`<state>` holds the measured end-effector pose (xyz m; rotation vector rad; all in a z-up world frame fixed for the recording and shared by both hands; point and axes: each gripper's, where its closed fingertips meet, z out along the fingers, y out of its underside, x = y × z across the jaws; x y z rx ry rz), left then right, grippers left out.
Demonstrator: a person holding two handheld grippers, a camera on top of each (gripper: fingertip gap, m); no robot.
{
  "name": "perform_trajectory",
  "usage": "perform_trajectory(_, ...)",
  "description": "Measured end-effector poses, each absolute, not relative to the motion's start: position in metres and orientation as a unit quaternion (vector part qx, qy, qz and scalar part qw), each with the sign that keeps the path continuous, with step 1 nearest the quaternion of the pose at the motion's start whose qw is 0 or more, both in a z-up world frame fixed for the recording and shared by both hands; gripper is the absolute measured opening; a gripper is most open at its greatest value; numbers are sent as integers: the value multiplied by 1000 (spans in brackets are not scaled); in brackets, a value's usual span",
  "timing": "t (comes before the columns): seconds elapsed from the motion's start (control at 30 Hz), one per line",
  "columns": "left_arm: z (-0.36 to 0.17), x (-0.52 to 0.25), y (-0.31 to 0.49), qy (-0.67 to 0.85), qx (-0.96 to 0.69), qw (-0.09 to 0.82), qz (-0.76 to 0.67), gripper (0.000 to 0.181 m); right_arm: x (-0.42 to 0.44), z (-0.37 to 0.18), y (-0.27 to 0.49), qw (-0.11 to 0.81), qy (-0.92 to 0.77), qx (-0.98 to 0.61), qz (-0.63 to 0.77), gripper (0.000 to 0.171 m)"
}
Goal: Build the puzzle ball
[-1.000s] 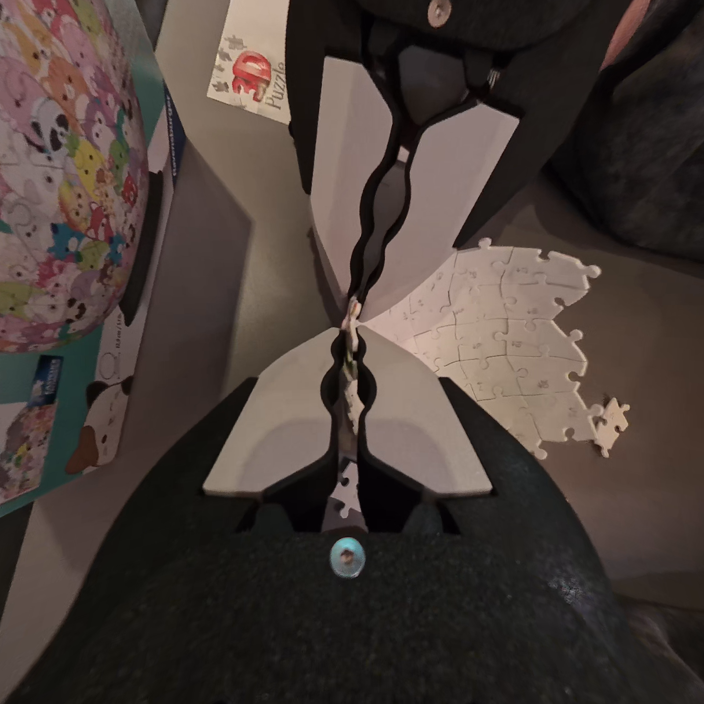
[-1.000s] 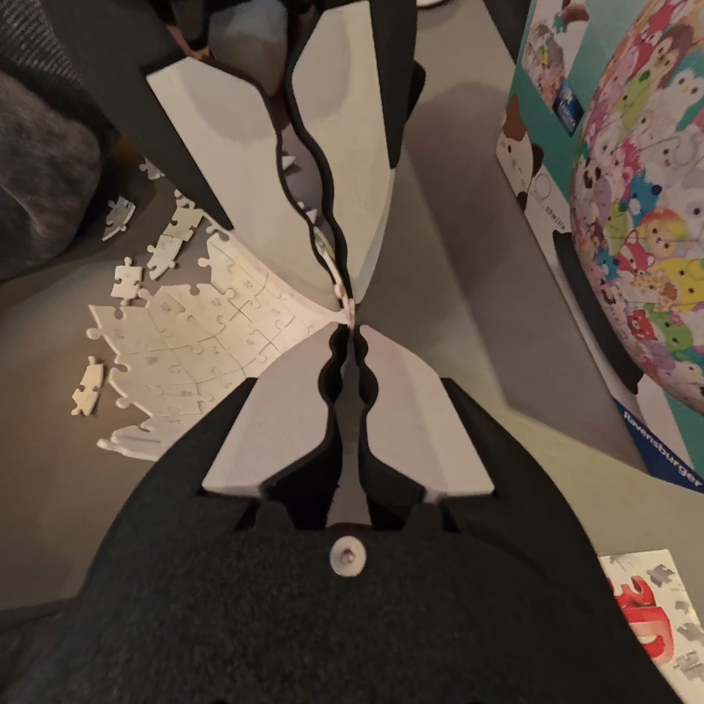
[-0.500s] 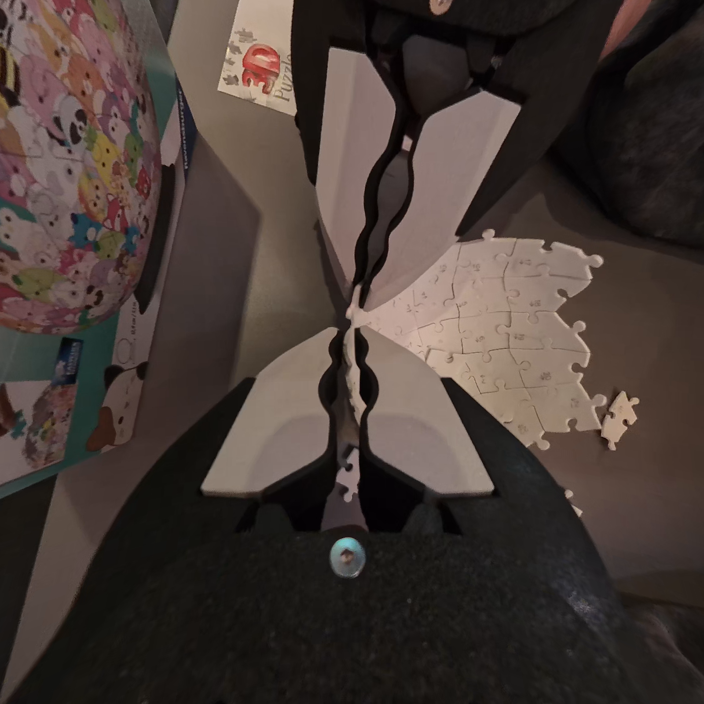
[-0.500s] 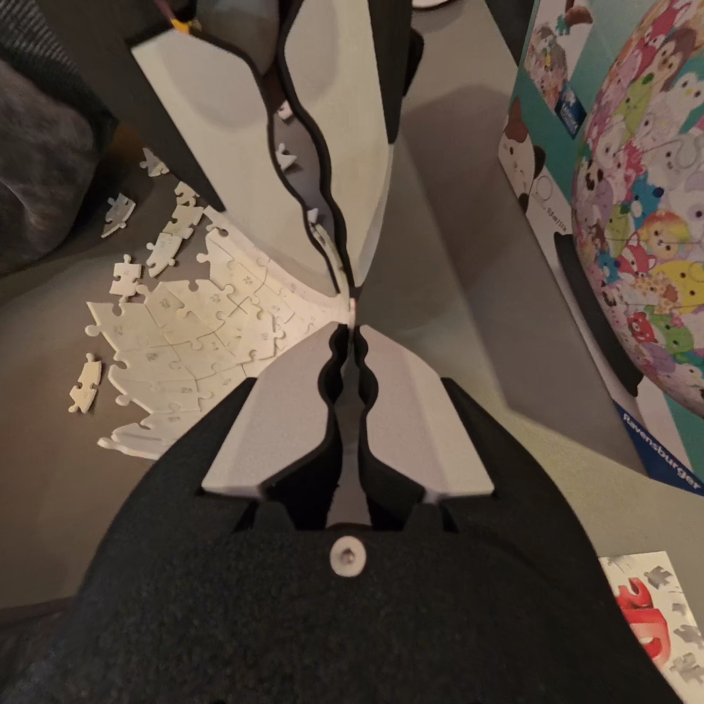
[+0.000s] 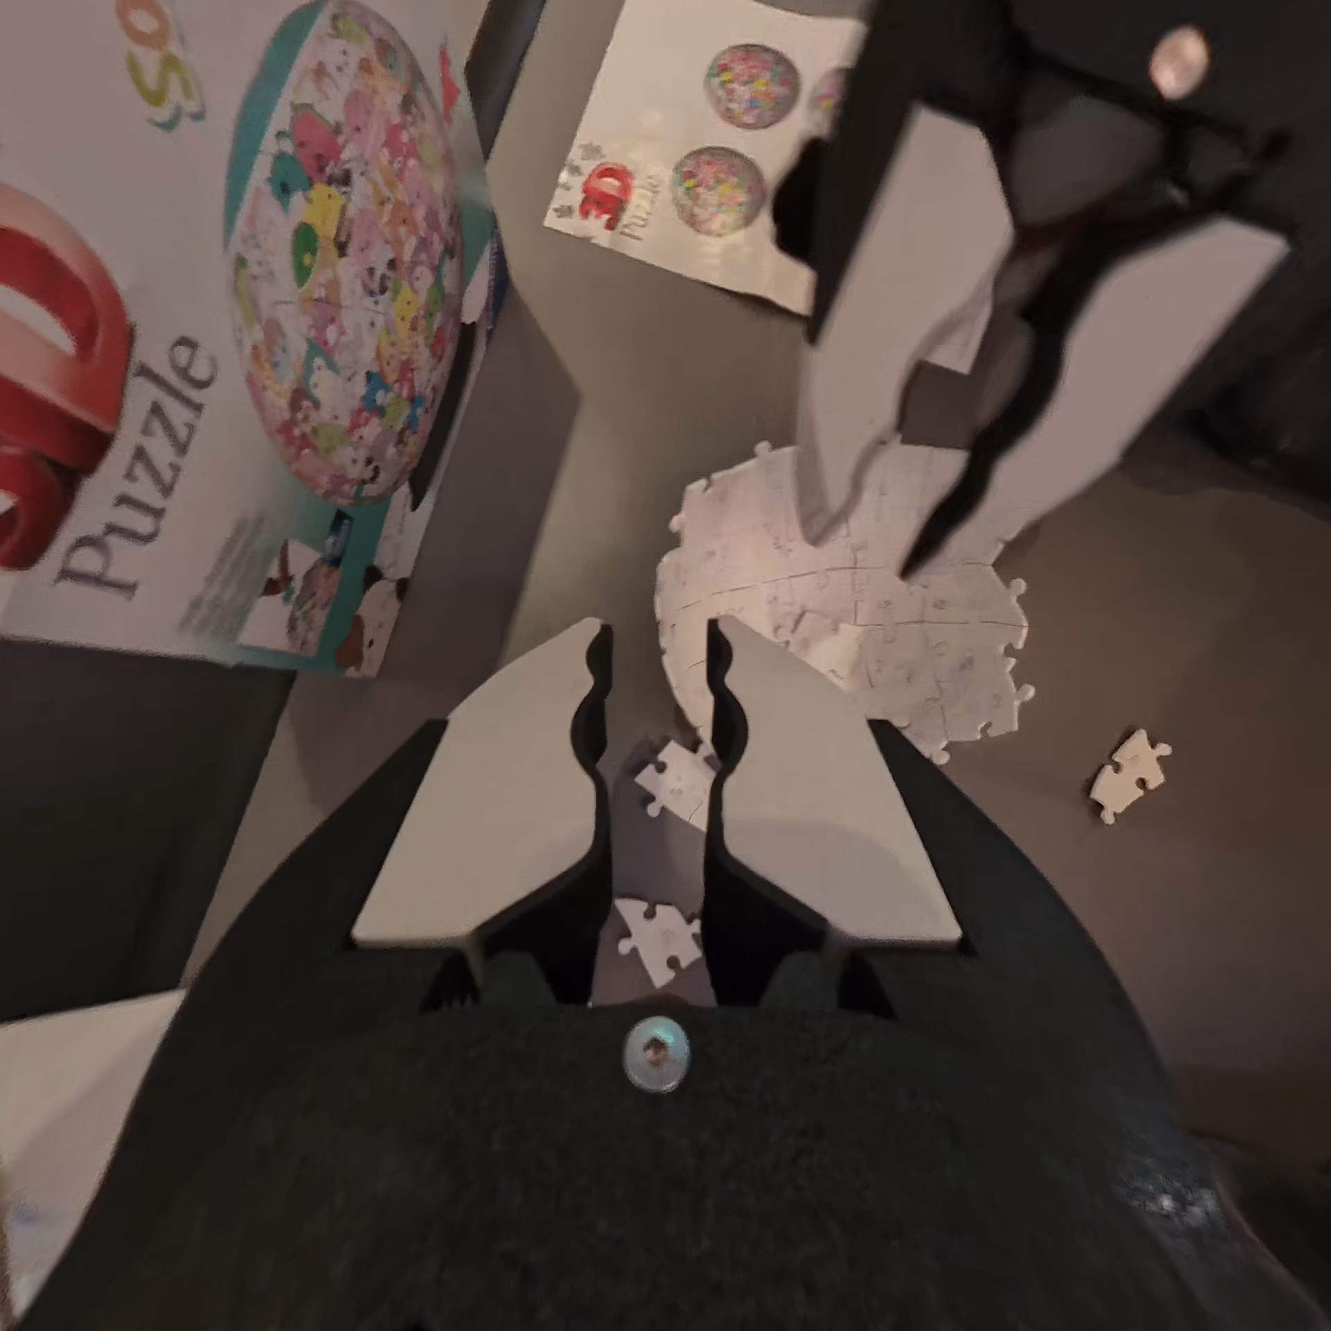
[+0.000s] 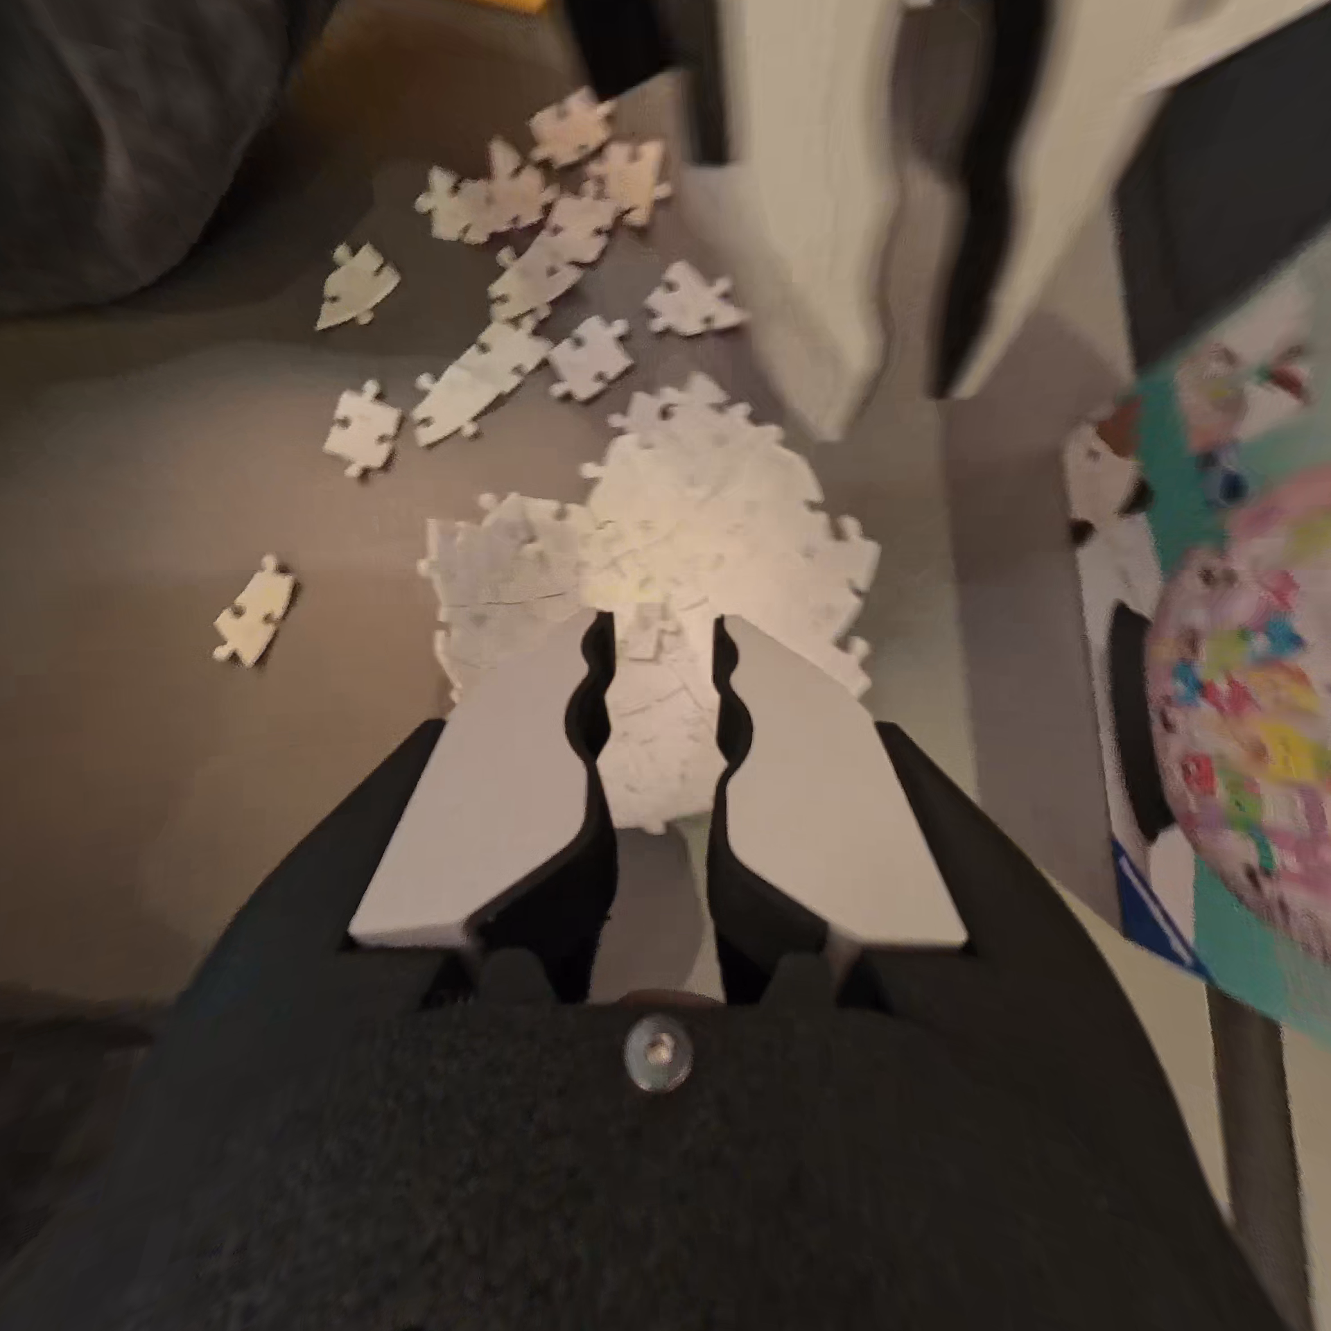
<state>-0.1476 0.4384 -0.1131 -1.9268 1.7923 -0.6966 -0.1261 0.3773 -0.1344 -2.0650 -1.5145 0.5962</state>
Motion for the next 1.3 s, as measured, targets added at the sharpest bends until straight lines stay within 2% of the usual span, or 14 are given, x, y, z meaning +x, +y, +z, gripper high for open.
perform_trajectory(0.03, -109, -152, 442, 632, -704, 214, -241, 24, -132, -138, 371, 236, -583, -750, 205, 27)
perform_trajectory(0.1, -99, -162, 450, 605, -728, 225, -231, 24, -136, -151, 367, 194, -623, -740, 161, 34)
perform_trajectory(0.2, -76, -176, 462, 562, -751, 255, -237, 24, -138, -165, 367, 126, -647, -741, 128, 34)
perform_trajectory(0.37, -35, -203, 491, 452, -785, 311, -290, 24, -141, -154, 381, 109, -659, -739, 95, 35)
perform_trajectory(0.47, -6, -210, 502, 365, -776, 335, -389, 24, -152, -146, 375, 96, -668, -726, 131, 35)
perform_trajectory(0.57, -3, -211, 503, 354, -769, 331, -417, 25, -141, -150, 371, 78, -663, -736, 117, 37)
perform_trajectory(0.63, -13, -210, 501, 365, -778, 320, -399, 29, -129, -138, 370, 101, -643, -751, 106, 37)
perform_trajectory(0.77, -27, -198, 482, 410, -782, 294, -365, 36, -110, -105, 366, 221, -549, -799, 109, 35)
perform_trajectory(0.87, -70, -197, 462, 443, -804, 255, -303, 41, -103, -106, 352, 310, -455, -821, 153, 36)
perform_trajectory(0.97, -117, -200, 439, 449, -832, 187, -266, 55, -86, -122, 334, 346, -381, -840, 170, 45)
perform_trajectory(1.07, -125, -183, 415, 426, -822, 176, -335, 48, -90, -119, 317, 388, -366, -817, 218, 41)
perform_trajectory(1.3, -149, -170, 395, 404, -830, 163, -350, 57, -117, -120, 306, 444, -402, -774, 206, 43)
